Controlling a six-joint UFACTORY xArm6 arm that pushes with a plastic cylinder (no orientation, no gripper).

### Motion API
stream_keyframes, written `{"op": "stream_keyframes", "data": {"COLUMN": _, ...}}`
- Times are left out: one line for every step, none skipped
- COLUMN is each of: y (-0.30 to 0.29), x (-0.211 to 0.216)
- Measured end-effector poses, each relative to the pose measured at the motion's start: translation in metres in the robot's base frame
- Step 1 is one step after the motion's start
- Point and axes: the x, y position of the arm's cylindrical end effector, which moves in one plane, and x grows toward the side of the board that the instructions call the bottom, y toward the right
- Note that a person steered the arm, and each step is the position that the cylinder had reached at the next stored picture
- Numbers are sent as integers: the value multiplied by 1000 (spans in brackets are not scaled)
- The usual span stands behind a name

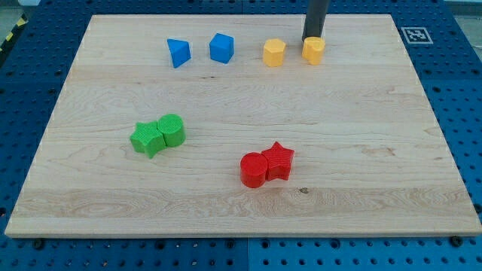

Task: Point your arm below red circle

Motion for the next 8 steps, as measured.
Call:
{"op": "stream_keyframes", "data": {"y": 0, "x": 0}}
{"op": "stream_keyframes", "data": {"y": 27, "x": -23}}
{"op": "stream_keyframes", "data": {"y": 83, "x": -10}}
{"op": "stream_keyframes", "data": {"y": 130, "x": 42}}
{"op": "stream_keyframes", "data": {"y": 133, "x": 102}}
{"op": "stream_keyframes", "data": {"y": 103, "x": 143}}
{"op": "stream_keyframes", "data": {"y": 89, "x": 179}}
{"op": "stream_keyframes", "data": {"y": 89, "x": 239}}
